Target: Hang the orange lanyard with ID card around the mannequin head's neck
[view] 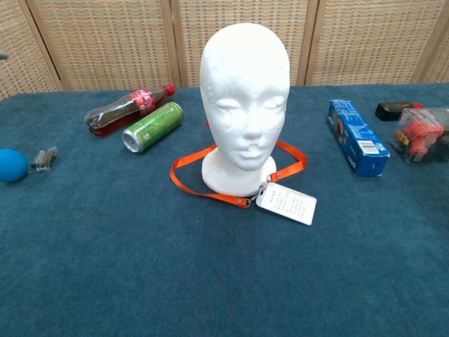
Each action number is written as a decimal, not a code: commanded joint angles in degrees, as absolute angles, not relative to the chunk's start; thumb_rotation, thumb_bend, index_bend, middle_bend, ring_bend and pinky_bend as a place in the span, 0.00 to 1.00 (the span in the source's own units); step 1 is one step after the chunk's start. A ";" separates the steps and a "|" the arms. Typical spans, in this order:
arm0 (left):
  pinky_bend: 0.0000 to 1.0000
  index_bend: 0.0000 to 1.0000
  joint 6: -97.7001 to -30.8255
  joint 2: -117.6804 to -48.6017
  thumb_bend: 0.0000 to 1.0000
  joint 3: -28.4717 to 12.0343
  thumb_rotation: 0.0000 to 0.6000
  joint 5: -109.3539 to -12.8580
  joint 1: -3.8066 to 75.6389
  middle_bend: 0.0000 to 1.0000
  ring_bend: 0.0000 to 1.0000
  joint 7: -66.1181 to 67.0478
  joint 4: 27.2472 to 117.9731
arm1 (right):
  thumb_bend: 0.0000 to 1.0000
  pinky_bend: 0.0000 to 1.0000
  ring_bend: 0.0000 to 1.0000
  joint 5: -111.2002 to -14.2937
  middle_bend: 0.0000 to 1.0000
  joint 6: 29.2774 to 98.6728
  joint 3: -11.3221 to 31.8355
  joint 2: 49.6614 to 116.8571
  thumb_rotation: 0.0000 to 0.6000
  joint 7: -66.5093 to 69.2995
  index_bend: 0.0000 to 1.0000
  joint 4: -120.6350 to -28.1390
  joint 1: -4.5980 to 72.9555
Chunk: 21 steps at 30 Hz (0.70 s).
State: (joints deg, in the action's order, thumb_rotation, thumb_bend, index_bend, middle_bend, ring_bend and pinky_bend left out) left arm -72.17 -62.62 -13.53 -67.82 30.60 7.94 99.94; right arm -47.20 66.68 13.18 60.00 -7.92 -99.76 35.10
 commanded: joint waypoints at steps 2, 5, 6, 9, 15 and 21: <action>0.00 0.00 -77.27 -60.15 0.00 -10.85 1.00 -68.93 26.26 0.00 0.00 10.83 104.11 | 0.81 0.78 0.68 -52.52 0.75 63.76 8.90 57.78 1.00 -6.99 0.14 -100.95 31.95; 0.00 0.00 -82.18 -60.24 0.00 -8.71 1.00 -71.19 22.05 0.00 0.00 9.98 105.10 | 0.83 0.78 0.69 -60.03 0.75 60.09 3.65 56.93 1.00 -6.87 0.16 -100.69 30.03; 0.00 0.00 -83.38 -60.61 0.00 -8.20 1.00 -72.20 21.07 0.00 0.00 9.22 105.00 | 0.83 0.78 0.69 -62.11 0.75 59.72 2.69 57.13 1.00 -7.01 0.16 -100.42 29.72; 0.00 0.00 -85.87 -61.37 0.00 -6.61 1.00 -73.88 18.44 0.00 0.00 8.34 104.67 | 0.83 0.78 0.69 -67.94 0.75 58.75 0.57 58.12 1.00 -6.93 0.19 -99.95 29.25; 0.00 0.00 -86.35 -62.19 0.00 -3.99 1.00 -74.58 15.13 0.00 0.00 7.86 103.76 | 0.83 0.78 0.69 -78.96 0.76 54.46 -2.33 61.23 1.00 -7.20 0.23 -99.72 31.16; 0.00 0.00 -85.18 -63.06 0.00 -3.31 1.00 -75.19 14.13 0.00 0.00 7.71 102.40 | 0.83 0.78 0.69 -79.16 0.76 48.95 -0.65 67.51 1.00 -10.08 0.24 -99.61 35.31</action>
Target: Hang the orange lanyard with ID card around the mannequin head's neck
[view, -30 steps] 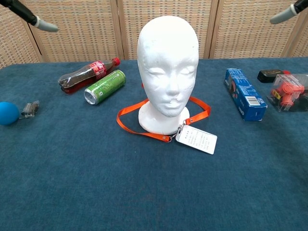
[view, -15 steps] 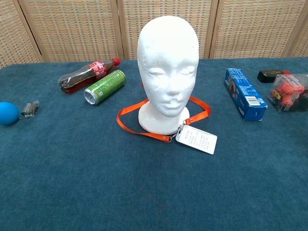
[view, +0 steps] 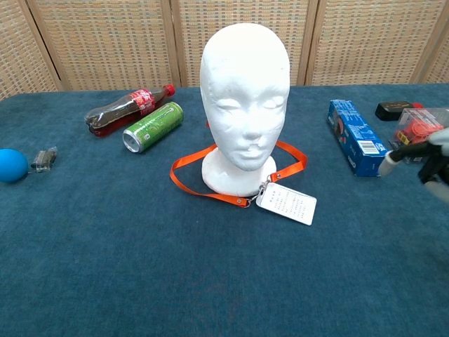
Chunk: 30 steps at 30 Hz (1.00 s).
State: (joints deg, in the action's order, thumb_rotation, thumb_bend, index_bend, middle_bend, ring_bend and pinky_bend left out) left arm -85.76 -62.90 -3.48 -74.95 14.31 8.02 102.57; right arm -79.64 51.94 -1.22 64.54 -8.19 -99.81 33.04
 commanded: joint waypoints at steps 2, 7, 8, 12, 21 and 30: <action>0.00 0.00 -84.80 -62.98 0.00 -3.39 1.00 -75.42 14.03 0.00 0.00 7.36 102.26 | 0.83 0.78 0.69 -78.22 0.76 47.70 -0.28 69.06 1.00 -12.21 0.24 -99.36 36.30; 0.00 0.00 -84.14 -62.77 0.00 -4.05 1.00 -75.50 13.70 0.00 0.00 6.38 101.82 | 0.83 0.78 0.69 -72.67 0.76 45.39 1.21 75.45 1.00 -19.13 0.23 -97.46 38.80; 0.00 0.00 -83.94 -62.68 0.00 -4.11 1.00 -75.51 13.64 0.00 0.00 6.05 101.81 | 0.83 0.78 0.69 -71.45 0.76 45.31 1.57 76.42 1.00 -20.06 0.23 -97.08 39.14; 0.00 0.00 -83.06 -62.46 0.00 -4.34 1.00 -75.61 13.53 0.00 0.00 5.15 101.60 | 0.83 0.78 0.69 -67.02 0.76 45.73 2.81 79.18 1.00 -23.95 0.23 -95.49 40.46; 0.00 0.00 -81.69 -62.50 0.00 -4.98 1.00 -75.52 13.47 0.00 0.00 4.92 101.32 | 0.83 0.78 0.69 -59.42 0.76 46.26 3.19 82.36 1.00 -29.31 0.24 -93.52 42.56; 0.00 0.00 -80.90 -62.42 0.00 -5.25 1.00 -76.07 13.23 0.00 0.00 4.34 101.38 | 0.83 0.78 0.69 -54.70 0.76 46.30 0.96 83.32 1.00 -32.61 0.24 -92.27 43.37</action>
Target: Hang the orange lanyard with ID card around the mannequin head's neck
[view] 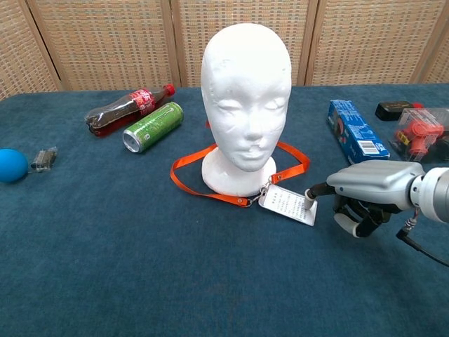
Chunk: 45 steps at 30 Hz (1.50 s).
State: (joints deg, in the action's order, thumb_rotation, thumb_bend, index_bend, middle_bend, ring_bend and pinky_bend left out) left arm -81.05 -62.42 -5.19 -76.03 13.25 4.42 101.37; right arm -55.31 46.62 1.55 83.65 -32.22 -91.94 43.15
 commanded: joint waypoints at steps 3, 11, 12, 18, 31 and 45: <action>0.00 0.00 -80.73 -62.41 0.00 -5.36 1.00 -76.13 13.20 0.00 0.00 4.34 101.39 | 0.83 0.78 0.69 -54.13 0.76 45.31 0.17 82.00 1.00 -33.00 0.25 -93.85 43.86; 0.00 0.00 -80.38 -62.46 0.00 -5.64 1.00 -76.07 13.00 0.00 0.00 4.43 101.40 | 0.84 0.78 0.69 -57.47 0.77 43.65 -3.12 77.96 1.00 -33.62 0.27 -100.19 44.55; 0.00 0.00 -80.39 -62.46 0.00 -5.64 1.00 -76.12 12.98 0.00 0.00 4.43 101.41 | 0.84 0.78 0.69 -57.76 0.77 43.63 -3.42 77.61 1.00 -33.72 0.27 -100.73 44.57; 0.00 0.00 -80.21 -62.49 0.00 -5.71 1.00 -76.39 12.86 0.00 0.00 4.63 101.56 | 0.84 0.78 0.69 -61.49 0.77 42.14 -6.96 75.40 1.00 -34.99 0.28 -105.76 45.01; 0.00 0.00 -80.02 -62.34 0.00 -6.01 1.00 -76.69 12.53 0.00 0.00 4.20 101.61 | 0.84 0.78 0.69 -75.74 0.77 41.93 -10.76 73.69 1.00 -34.60 0.28 -112.63 44.97; 0.00 0.00 -80.38 -62.26 0.00 -6.20 1.00 -77.05 12.07 0.00 0.00 4.23 101.27 | 0.84 0.78 0.68 -99.60 0.77 64.68 -7.17 66.69 1.00 -13.30 0.29 -97.87 39.16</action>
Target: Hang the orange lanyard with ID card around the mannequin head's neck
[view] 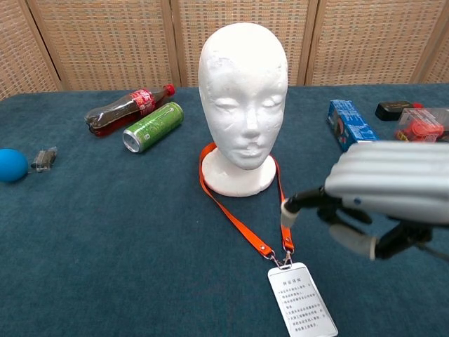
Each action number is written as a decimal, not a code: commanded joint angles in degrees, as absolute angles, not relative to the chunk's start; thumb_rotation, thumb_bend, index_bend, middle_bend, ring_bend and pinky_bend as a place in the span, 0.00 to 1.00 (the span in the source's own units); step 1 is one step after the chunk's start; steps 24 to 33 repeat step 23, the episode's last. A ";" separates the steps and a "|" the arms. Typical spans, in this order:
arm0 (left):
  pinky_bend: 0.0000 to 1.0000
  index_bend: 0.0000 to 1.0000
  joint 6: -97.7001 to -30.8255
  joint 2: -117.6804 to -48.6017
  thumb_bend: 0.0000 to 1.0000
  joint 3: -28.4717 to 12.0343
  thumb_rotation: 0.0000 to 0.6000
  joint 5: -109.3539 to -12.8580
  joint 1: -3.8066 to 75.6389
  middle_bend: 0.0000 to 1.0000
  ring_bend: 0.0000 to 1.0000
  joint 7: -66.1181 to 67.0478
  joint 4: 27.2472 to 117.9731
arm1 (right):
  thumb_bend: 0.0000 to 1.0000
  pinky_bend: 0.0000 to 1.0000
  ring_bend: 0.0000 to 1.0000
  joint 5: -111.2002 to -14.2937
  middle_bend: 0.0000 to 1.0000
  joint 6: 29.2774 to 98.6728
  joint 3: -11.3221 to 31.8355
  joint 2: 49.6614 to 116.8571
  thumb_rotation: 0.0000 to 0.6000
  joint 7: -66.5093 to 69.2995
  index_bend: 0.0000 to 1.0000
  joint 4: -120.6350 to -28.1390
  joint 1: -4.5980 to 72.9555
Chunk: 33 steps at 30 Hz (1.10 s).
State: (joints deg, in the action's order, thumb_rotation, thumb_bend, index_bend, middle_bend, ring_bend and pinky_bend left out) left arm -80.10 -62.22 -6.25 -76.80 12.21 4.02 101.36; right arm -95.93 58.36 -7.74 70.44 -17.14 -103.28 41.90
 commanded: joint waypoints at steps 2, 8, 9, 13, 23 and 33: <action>0.00 0.00 -80.88 -62.36 0.00 -5.98 1.00 -77.59 11.80 0.00 0.00 4.45 101.14 | 0.83 0.78 0.68 -100.71 0.76 68.53 -7.52 65.21 1.00 -11.43 0.29 -94.57 37.21; 0.00 0.00 -83.51 -62.01 0.00 -4.60 1.00 -80.40 9.87 0.00 0.00 3.40 100.92 | 0.35 0.42 0.34 -91.06 0.41 79.74 -6.19 63.10 1.00 -4.24 0.13 -86.18 25.98; 0.00 0.00 -83.94 -62.03 0.00 -4.32 1.00 -80.81 9.51 0.00 0.00 3.36 100.76 | 0.19 0.23 0.17 -88.70 0.24 79.67 -5.96 62.63 1.00 -4.15 0.07 -86.73 24.70; 0.00 0.00 -84.97 -62.17 0.00 -3.39 1.00 -81.95 8.43 0.00 0.00 2.90 100.01 | 0.00 0.00 0.00 -83.56 0.00 80.48 -5.02 61.57 1.00 -3.51 0.00 -89.15 21.31; 0.00 0.00 -87.70 -62.73 0.00 -2.04 1.00 -83.72 5.64 0.00 0.00 0.97 98.21 | 0.00 0.00 0.00 -82.00 0.00 87.92 -2.59 62.50 1.00 3.05 0.00 -89.37 13.55; 0.00 0.00 -87.70 -62.73 0.00 -2.04 1.00 -83.72 5.64 0.00 0.00 0.97 98.21 | 0.00 0.00 0.00 -82.00 0.00 87.92 -2.59 62.50 1.00 3.05 0.00 -89.37 13.55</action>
